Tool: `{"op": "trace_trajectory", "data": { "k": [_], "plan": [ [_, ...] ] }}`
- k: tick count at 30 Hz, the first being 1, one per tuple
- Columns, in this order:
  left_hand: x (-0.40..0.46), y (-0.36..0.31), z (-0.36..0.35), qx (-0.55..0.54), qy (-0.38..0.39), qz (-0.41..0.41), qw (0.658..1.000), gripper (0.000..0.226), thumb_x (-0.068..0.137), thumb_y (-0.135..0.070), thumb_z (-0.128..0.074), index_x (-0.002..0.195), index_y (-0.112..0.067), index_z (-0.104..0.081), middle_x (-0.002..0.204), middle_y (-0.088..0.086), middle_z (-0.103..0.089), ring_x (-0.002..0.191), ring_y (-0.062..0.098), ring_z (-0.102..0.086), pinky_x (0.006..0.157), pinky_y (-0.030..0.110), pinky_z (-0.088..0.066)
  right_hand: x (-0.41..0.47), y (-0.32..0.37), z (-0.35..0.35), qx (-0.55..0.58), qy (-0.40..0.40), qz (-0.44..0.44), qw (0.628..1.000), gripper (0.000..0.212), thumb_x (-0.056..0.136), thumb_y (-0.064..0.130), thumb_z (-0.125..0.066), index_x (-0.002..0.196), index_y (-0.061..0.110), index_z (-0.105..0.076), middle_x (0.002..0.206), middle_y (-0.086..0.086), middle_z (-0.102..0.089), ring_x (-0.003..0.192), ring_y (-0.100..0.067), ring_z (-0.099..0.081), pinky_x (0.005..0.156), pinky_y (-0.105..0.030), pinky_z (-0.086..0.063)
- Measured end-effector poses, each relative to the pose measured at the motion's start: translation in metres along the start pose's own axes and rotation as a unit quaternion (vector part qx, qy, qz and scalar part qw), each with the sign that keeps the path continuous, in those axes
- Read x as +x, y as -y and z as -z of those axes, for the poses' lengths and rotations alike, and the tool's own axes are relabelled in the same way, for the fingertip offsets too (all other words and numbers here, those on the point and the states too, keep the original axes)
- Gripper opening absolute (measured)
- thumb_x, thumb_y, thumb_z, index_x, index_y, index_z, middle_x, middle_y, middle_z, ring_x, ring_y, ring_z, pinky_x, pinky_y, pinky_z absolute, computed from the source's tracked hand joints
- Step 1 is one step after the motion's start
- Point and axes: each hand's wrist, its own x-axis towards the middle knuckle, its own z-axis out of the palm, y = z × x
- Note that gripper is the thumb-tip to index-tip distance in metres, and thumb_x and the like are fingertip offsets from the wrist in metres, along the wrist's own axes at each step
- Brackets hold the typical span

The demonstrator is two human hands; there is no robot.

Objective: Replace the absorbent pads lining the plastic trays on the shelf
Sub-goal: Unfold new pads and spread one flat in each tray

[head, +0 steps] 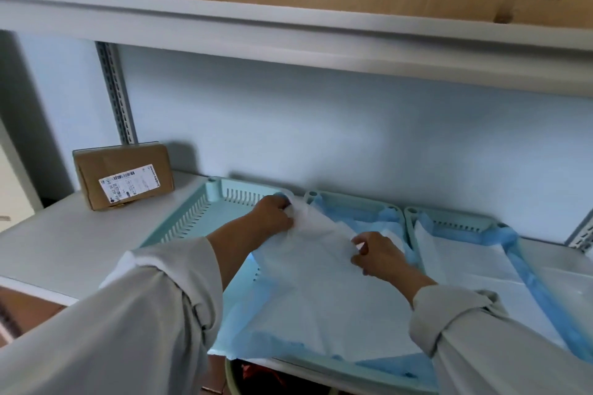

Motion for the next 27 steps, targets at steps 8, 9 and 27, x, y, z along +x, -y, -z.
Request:
{"op": "trace_trajectory", "data": {
  "k": [8, 9, 27],
  "plan": [
    [0.003, -0.016, 0.009, 0.389, -0.076, -0.024, 0.918, 0.035, 0.083, -0.042, -0.065, 0.109, -0.02, -0.06, 0.108, -0.001, -0.063, 0.106, 0.021, -0.061, 0.073, 0.029, -0.042, -0.012, -0.005, 0.002, 0.135, -0.053, -0.022, 0.989, 0.015, 0.098, 0.033, -0.044, 0.097, 0.018, -0.043, 0.081, 0.002, -0.062, 0.049, -0.011, -0.065, 0.055, -0.023, -0.05],
    [0.005, -0.019, 0.01, 0.364, -0.051, -0.014, 0.93, 0.027, 0.082, -0.037, -0.067, 0.099, -0.018, -0.058, 0.095, -0.002, -0.064, 0.096, 0.018, -0.065, 0.069, 0.026, -0.043, -0.012, -0.009, 0.005, 0.166, -0.046, -0.015, 0.985, 0.016, 0.096, 0.034, -0.048, 0.099, 0.019, -0.044, 0.087, -0.001, -0.064, 0.055, -0.015, -0.069, 0.058, -0.027, -0.055],
    [0.003, -0.055, -0.002, -0.245, -0.194, -0.147, 0.938, 0.049, 0.083, -0.047, -0.064, 0.057, -0.015, -0.037, 0.053, -0.002, -0.034, 0.055, 0.013, -0.033, 0.054, 0.022, -0.027, -0.014, 0.007, 0.044, 0.119, -0.41, 0.136, 0.894, 0.055, 0.092, -0.005, -0.042, 0.144, 0.014, -0.037, 0.159, -0.005, -0.019, 0.138, -0.019, -0.032, 0.098, -0.014, -0.025]
  ]
}}
